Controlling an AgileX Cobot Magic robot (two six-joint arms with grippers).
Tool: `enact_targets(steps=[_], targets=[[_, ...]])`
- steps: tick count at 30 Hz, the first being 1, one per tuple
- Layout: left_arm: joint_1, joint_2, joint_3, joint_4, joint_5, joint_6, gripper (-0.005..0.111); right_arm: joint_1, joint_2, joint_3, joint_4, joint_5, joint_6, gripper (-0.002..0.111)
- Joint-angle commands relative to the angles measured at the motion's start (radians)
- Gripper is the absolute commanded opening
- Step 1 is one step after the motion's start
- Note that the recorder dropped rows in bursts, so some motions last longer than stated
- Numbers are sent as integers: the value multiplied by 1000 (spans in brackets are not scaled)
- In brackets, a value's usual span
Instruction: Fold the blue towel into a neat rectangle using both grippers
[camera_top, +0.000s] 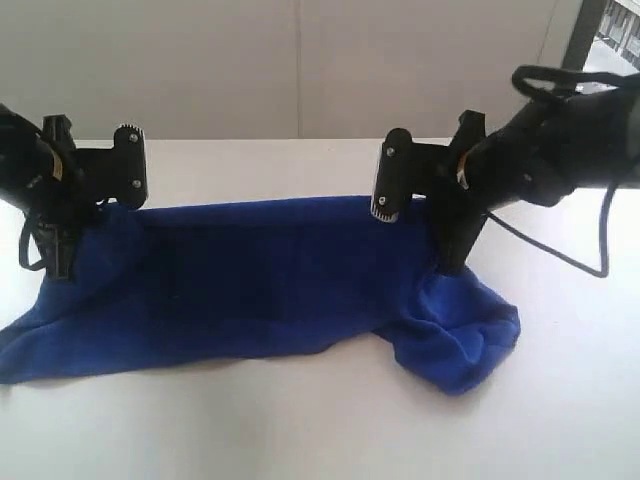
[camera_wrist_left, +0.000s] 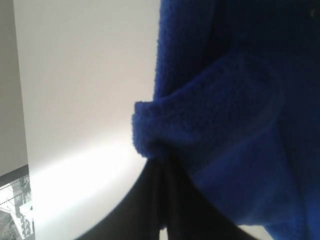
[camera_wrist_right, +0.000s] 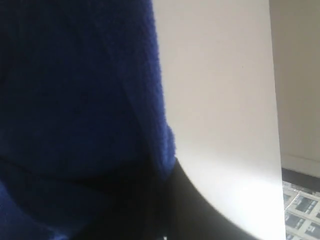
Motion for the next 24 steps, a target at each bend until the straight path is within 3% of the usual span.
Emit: enact_targets(steps=[1, 4, 9, 10, 11, 14, 17, 20, 22, 24], targets=[[57, 67, 8, 30, -101, 0, 0, -4, 80, -9, -172, -72, 135, 0], [82, 103, 6, 30, -171, -4, 5, -8, 142, -42, -262, -72, 279, 3], [104, 132, 6, 31, -231, -4, 45, -31, 169, -88, -295, -66, 369, 39], [115, 140, 6, 29, -259, -4, 57, -33, 169, -101, -314, -63, 378, 54], [123, 142, 6, 29, -265, -4, 61, -33, 167, -109, -330, -52, 387, 56], [142, 111, 2, 27, -238, -8, 66, -33, 131, -146, -368, 58, 500, 56], [138, 53, 2, -39, -242, -8, 66, -29, 50, -146, -352, 53, 582, 56], [112, -24, 2, -257, -228, -11, 66, -3, -41, -146, -254, 39, 631, 56], [79, -64, 2, -443, -171, -13, 65, 27, -74, -146, -105, 37, 603, 49], [56, -69, 2, -518, -119, -13, 64, 48, -75, -146, 6, 51, 514, 38]])
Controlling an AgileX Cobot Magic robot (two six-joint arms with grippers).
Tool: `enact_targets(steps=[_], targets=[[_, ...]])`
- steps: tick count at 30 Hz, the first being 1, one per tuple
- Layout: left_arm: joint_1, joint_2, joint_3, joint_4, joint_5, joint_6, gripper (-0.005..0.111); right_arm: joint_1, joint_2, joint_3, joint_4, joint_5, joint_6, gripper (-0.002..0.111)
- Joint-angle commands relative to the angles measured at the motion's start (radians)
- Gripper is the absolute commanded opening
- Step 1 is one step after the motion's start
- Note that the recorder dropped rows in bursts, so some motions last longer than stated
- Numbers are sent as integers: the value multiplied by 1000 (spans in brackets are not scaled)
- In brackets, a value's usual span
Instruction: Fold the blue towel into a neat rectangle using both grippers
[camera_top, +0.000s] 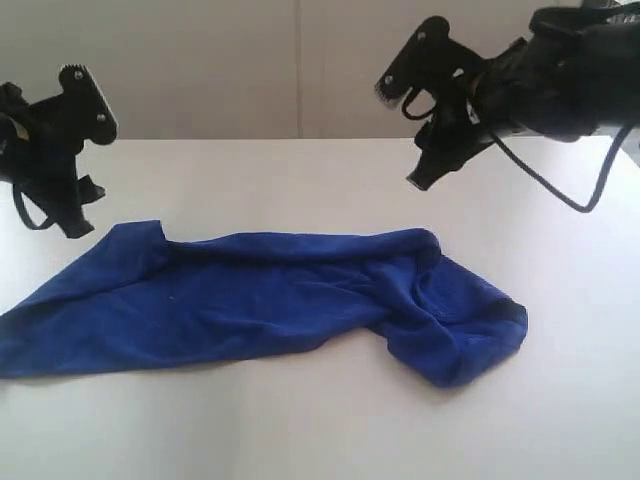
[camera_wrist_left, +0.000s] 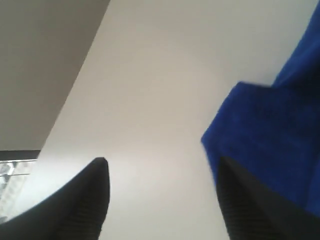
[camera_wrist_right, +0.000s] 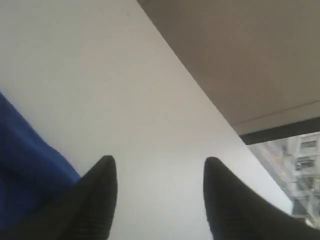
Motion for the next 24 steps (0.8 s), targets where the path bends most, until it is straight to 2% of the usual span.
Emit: enact_targets(steps=[1, 3, 5, 6, 8, 12, 24], targets=[[-57, -27, 0, -217, 142, -11, 62, 48, -12, -4, 256, 22, -164, 30], [-76, -13, 0, -233, 213, -7, 57, 66, 9, -4, 414, 51, -304, 15], [-92, 8, 9, -233, 255, -7, 46, 79, 43, -4, 570, 82, -463, 0], [-97, 33, 12, -236, 264, -7, 33, 79, 74, -4, 697, 88, -562, 0], [-97, 52, 12, -249, 264, -7, 20, 79, 106, -4, 774, 82, -596, 0], [-97, 98, 12, -255, 275, -7, 0, 79, 156, -4, 831, 62, -633, 0], [-97, 226, 12, -217, 339, -2, 0, 86, 270, -29, 868, 135, -708, 0]])
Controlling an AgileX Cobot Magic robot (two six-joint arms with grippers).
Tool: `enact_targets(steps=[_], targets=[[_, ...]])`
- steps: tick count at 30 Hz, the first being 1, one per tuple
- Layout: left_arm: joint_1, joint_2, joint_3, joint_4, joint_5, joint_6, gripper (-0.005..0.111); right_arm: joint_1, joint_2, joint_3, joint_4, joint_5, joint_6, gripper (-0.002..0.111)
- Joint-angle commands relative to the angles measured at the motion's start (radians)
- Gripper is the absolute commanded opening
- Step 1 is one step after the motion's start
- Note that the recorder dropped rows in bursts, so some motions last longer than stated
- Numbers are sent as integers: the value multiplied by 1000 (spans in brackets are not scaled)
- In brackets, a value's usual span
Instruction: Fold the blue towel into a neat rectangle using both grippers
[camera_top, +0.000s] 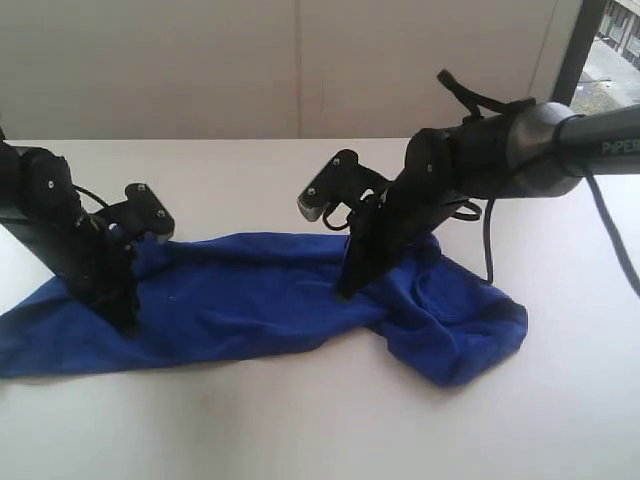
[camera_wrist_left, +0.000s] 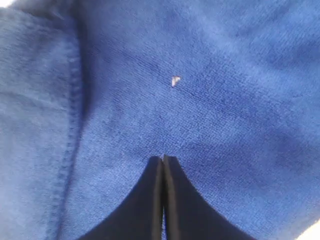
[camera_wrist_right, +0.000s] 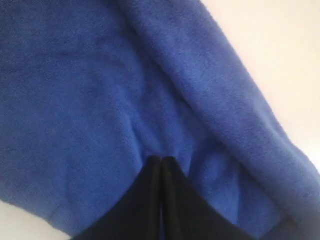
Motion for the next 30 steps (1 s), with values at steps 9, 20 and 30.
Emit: enact_targets(steps=[9, 20, 30], targets=[[-4, 33, 16, 89, 135, -5, 0, 2, 22, -7, 1, 149, -27, 0], [-4, 33, 16, 288, 297, -144, 0, 2, -28, -7, -1, 241, -28, 0], [-4, 33, 16, 513, 321, -296, 0, 0, -87, 19, -134, 290, 76, 0]])
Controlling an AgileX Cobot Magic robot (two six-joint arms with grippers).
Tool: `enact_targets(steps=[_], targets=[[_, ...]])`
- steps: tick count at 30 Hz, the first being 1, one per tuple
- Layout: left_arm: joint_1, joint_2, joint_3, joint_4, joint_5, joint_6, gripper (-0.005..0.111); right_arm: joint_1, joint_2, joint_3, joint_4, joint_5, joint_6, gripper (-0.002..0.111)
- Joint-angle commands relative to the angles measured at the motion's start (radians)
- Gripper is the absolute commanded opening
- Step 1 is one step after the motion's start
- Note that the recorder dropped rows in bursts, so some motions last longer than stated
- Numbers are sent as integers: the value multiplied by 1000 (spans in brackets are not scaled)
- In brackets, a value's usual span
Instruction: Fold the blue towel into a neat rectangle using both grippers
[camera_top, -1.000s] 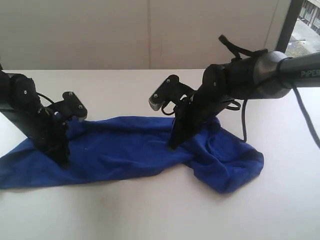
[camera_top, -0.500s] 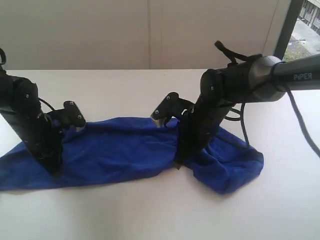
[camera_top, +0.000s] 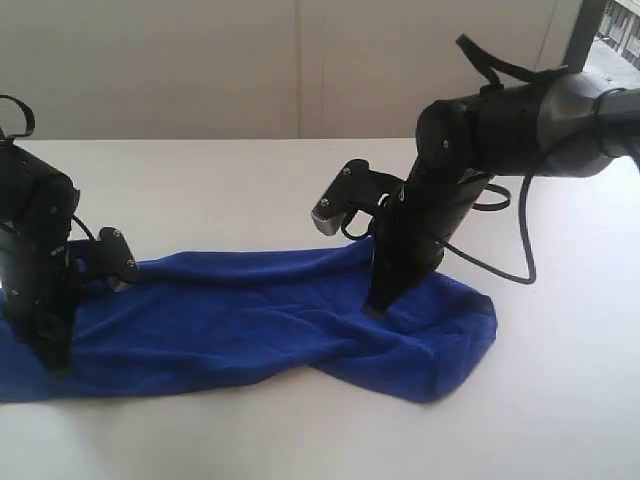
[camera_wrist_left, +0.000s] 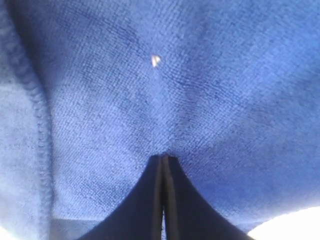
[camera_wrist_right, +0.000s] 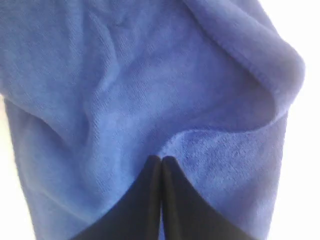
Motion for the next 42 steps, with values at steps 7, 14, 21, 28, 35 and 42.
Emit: enact_targets(steps=[7, 14, 21, 28, 35, 42], targets=[[24, 7, 12, 78, 1, -81, 0, -1, 44, 57, -54, -59, 39, 0], [33, 7, 12, 77, -23, -90, 0, -7, 79, 57, -90, -138, 44, 0], [33, 7, 12, 77, -31, -90, 0, -72, 138, 57, -181, -203, 131, 0], [33, 7, 12, 77, -42, -90, 0, -151, 136, 46, -242, -271, 204, 0], [33, 7, 12, 77, -48, -90, 0, -181, 99, 45, -244, -302, 216, 0], [33, 7, 12, 77, -56, -90, 0, -154, -15, 45, -29, -243, 69, 19]])
